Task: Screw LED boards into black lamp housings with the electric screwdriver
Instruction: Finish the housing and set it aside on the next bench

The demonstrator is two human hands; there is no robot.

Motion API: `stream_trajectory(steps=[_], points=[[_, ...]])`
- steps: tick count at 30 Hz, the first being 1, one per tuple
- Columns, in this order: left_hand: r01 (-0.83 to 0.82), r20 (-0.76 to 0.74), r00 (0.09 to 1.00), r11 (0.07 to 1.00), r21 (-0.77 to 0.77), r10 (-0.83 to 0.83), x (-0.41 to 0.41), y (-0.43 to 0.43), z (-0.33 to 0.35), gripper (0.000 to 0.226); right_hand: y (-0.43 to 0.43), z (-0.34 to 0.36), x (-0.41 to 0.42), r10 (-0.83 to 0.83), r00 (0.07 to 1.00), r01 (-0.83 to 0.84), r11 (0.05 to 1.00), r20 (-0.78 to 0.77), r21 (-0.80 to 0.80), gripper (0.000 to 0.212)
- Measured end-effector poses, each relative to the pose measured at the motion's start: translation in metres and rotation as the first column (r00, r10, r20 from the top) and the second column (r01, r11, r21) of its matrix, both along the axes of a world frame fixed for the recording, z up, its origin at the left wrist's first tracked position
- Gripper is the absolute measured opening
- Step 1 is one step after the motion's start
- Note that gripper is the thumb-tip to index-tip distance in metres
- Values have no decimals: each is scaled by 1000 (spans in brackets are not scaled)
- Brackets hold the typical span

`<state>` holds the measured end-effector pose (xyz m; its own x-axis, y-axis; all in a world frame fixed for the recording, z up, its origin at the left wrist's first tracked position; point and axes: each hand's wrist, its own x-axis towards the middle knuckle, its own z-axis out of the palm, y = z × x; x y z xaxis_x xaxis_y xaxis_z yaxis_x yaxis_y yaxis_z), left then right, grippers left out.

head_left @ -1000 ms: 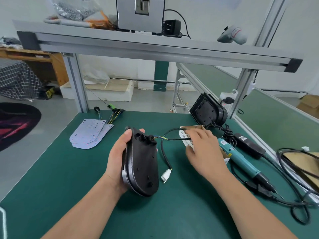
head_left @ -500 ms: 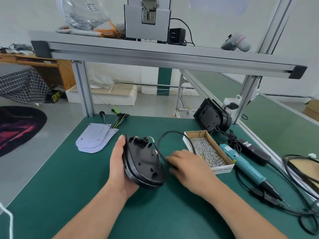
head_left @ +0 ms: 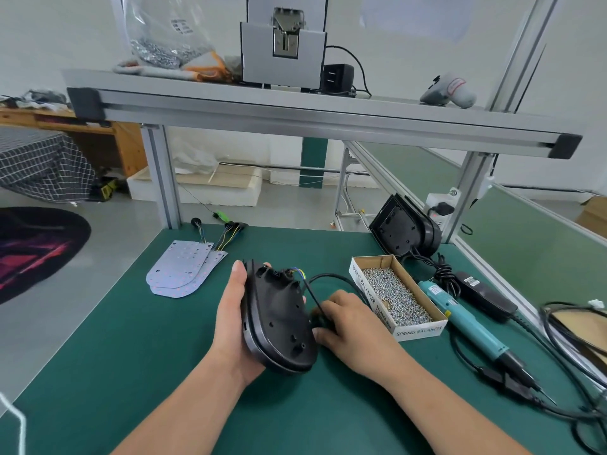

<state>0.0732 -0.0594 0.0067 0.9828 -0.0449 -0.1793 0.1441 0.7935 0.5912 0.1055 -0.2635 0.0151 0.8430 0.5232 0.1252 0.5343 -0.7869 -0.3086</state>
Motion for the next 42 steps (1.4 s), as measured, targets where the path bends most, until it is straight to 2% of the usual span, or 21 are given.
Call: stream_trajectory(steps=[5, 7, 9, 11, 13, 16, 17, 19, 20, 21, 23, 25, 28, 32, 34, 35, 37, 39, 42], points=[[-16, -24, 1000, 1000, 23, 16, -1, -5, 4, 62, -2, 6, 5, -112, 981, 143, 970, -160, 197, 18], [12, -34, 999, 1000, 22, -11, -3, -8, 5, 67, -4, 7, 7, -45, 960, 129, 947, -276, 293, 19], [61, -35, 998, 997, 37, -60, -6, -10, 6, 73, -5, 5, 7, 96, 909, 117, 874, -405, 471, 34], [101, -38, 994, 993, 65, -99, -8, -11, 8, 79, -6, 3, 7, 152, 820, 288, 724, -552, 627, 52], [139, -24, 990, 986, 89, -137, -11, -13, 11, 86, -10, 0, 9, 203, 741, 416, 609, -640, 675, 59], [190, 8, 981, 972, 141, -193, -15, -15, 18, 93, -14, 2, 7, 270, 734, 393, 579, -623, 715, 61], [206, 12, 977, 966, 156, -211, -15, -15, 18, 92, -15, 5, 5, 305, 729, 384, 560, -613, 735, 69], [233, 24, 970, 958, 168, -241, -16, -14, 19, 88, -18, 10, -1, 346, 719, 377, 534, -603, 757, 100], [236, 21, 970, 958, 164, -242, -15, -14, 19, 87, -17, 14, -5, 334, 736, 358, 546, -589, 758, 116], [233, 13, 971, 958, 165, -238, -15, -16, 20, 86, -15, 18, -10, 304, 768, 308, 597, -563, 741, 126], [223, 5, 974, 957, 184, -228, -14, -19, 19, 85, -8, 22, -21, 270, 821, 125, 774, -502, 621, 131], [206, -1, 978, 959, 193, -210, -14, -21, 19, 85, -1, 24, -30, 250, 829, 34, 871, -501, 491, 139], [183, 17, 981, 961, 209, -191, -15, -23, 20, 84, 2, 27, -36, 231, 844, 18, 890, -483, 456, 143], [94, 59, 992, 972, 213, -109, -14, -25, 20, 89, -3, 31, -36, 213, 878, 1, 894, -428, 447, 115], [70, 51, 995, 975, 210, -83, -10, -22, 18, 98, -9, 28, -33, 268, 871, 19, 818, -411, 575, 102], [74, 34, 996, 976, 204, -82, -8, -19, 17, 99, -13, 27, -30, 291, 862, 69, 744, -415, 665, 96], [95, 12, 995, 973, 212, -100, -5, -14, 15, 88, -19, 24, -21, 342, 817, 257, 503, -464, 825, 79], [123, -3, 992, 961, 249, -126, -5, -14, 12, 64, -20, 22, -12, 381, 766, 436, 285, -518, 854, 54], [118, -42, 993, 950, 290, -111, -4, -19, 5, 54, -13, 21, -5, 295, 751, 556, 199, -590, 807, 35]])
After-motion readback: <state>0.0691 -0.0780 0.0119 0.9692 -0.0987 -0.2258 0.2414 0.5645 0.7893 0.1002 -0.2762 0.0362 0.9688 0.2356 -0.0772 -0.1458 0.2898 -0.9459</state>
